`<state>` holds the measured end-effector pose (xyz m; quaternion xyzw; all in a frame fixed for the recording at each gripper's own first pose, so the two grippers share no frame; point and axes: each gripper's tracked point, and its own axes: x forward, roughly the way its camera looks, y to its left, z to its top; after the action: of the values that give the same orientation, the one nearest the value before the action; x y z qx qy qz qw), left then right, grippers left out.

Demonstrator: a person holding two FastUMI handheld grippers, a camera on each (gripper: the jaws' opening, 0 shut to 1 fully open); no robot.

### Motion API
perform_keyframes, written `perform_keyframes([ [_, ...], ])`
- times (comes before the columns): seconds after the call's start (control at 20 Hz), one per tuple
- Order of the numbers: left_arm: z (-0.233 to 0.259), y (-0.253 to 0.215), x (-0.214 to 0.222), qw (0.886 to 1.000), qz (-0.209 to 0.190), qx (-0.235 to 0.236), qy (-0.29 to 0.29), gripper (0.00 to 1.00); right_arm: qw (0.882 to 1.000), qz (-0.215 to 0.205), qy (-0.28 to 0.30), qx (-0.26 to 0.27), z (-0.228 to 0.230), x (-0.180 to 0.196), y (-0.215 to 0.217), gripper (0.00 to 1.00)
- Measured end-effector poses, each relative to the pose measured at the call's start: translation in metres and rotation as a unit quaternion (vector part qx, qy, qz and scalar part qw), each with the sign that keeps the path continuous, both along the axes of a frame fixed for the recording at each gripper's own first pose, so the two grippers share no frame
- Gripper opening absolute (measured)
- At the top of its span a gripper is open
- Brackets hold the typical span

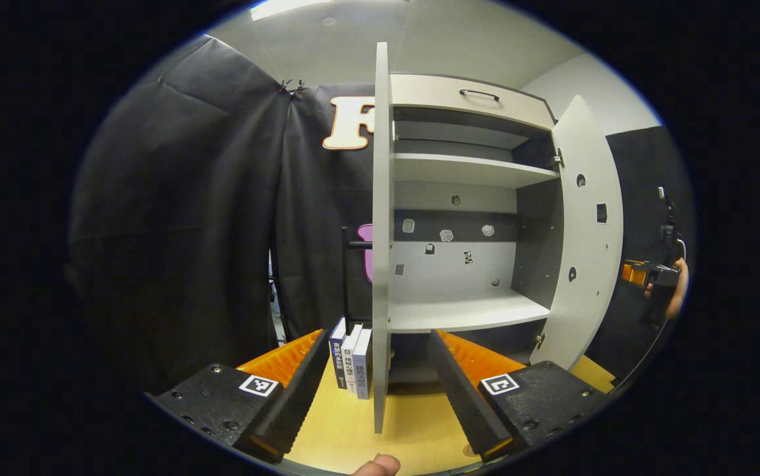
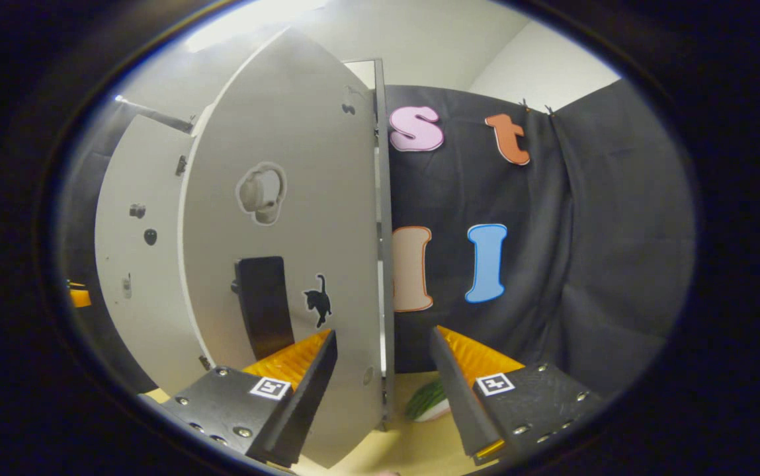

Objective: Grasp the bottle in the cabinet with the left hand and place it on the coaster, then close the right door with the right hand and the left door with the left hand.

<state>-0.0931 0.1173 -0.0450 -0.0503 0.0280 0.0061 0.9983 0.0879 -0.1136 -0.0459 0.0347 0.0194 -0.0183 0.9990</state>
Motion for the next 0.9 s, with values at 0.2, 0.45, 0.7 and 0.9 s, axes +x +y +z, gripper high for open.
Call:
perform_keyframes([
  [0.2,0.001,0.015,0.003,1.000,0.001,-0.011,-0.001,0.95,1.000,-0.009,-0.013,0.007,0.002,0.004,0.006,0.87],
  [0.45,-0.012,0.048,0.017,1.000,0.006,-0.010,0.010,0.96,1.000,-0.017,-0.012,0.010,0.002,0.008,0.005,0.87],
  [0.7,-0.019,0.075,0.027,1.000,0.001,0.002,0.025,0.96,1.000,-0.004,-0.008,0.016,0.000,0.016,0.026,0.84],
  [0.9,-0.015,0.085,0.029,1.000,-0.005,-0.011,0.017,0.96,0.998,0.036,-0.013,0.045,0.000,0.026,0.063,0.85],
])
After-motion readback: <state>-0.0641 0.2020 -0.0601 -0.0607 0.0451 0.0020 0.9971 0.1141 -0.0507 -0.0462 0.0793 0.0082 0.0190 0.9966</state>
